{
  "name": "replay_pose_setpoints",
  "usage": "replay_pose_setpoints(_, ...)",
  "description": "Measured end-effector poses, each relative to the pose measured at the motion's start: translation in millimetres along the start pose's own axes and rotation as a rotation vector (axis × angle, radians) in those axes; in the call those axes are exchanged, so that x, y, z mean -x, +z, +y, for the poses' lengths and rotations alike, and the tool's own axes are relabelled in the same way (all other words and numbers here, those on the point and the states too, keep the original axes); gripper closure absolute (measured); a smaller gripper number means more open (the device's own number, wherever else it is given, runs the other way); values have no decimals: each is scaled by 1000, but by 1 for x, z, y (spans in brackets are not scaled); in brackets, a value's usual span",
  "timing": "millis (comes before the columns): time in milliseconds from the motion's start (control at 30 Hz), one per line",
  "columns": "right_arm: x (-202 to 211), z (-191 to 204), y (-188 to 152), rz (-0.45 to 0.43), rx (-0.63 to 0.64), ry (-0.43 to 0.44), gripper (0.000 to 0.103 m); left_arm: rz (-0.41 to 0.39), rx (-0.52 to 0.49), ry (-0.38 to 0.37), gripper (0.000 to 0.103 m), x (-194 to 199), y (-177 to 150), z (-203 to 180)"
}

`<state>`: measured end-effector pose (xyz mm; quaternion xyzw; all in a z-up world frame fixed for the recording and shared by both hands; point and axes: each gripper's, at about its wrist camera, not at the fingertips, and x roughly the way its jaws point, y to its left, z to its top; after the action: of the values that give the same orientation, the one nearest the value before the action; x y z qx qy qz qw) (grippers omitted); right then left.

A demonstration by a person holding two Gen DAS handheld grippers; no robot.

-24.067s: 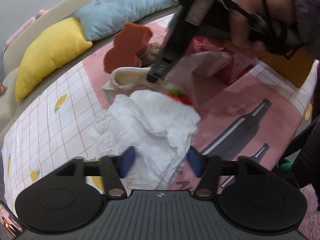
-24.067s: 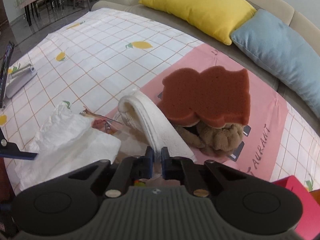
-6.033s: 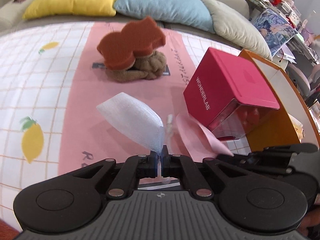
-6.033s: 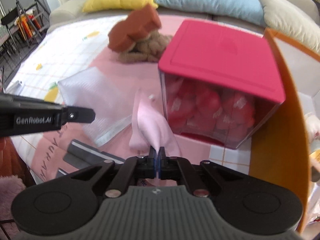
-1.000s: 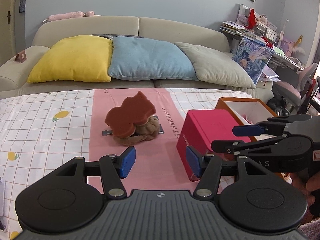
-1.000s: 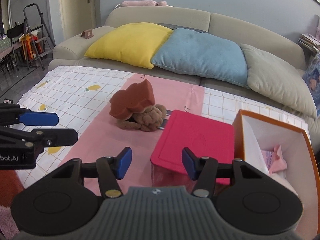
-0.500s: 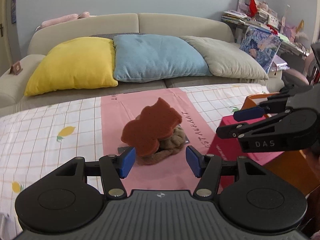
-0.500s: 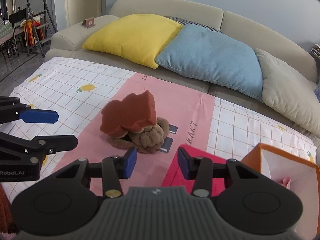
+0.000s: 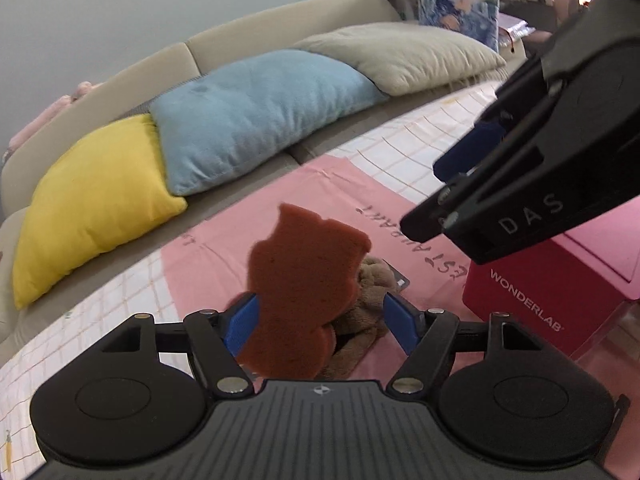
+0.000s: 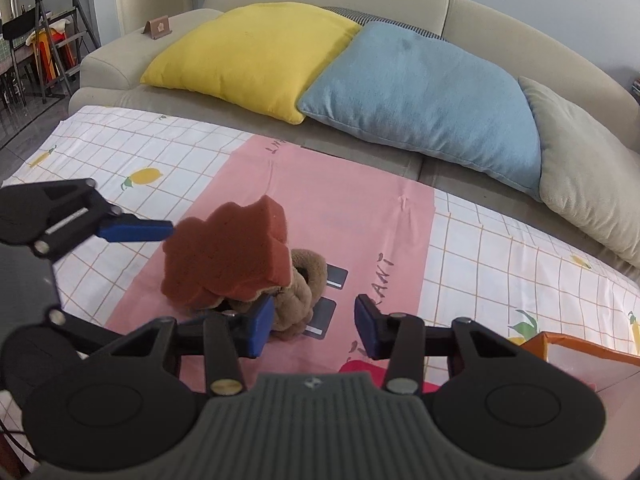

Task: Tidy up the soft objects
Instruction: 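Grasp the brown sponge with the left tool while the right grasps the brown teddy bear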

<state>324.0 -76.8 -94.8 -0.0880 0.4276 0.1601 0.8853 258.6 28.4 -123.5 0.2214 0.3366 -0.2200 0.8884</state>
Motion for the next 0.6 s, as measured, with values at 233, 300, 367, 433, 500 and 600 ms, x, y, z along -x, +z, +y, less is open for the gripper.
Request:
replay_pose_setpoints(233,-11,-8,4,28,3,1,59,15,-13,57,22,-28,6,0)
replay_pose_setpoints(300,-13,-11,7,38,4,5,58,14,-24,66,22,-33,11,2)
replay_pose_setpoints(367,-15,-14,10,45,14,3,58,23,-39,80,29,-37,14,4)
replay_pose_setpoints(433,-16,-15,14,44,28,2,58,29,-75,91,34,-42,17,4)
replay_pose_setpoints(500,-18,-16,18,43,38,0,58,31,-112,103,36,-45,16,2)
replay_pose_setpoints(600,-21,-17,21,46,32,18,57,9,-78,104,42,-40,13,6)
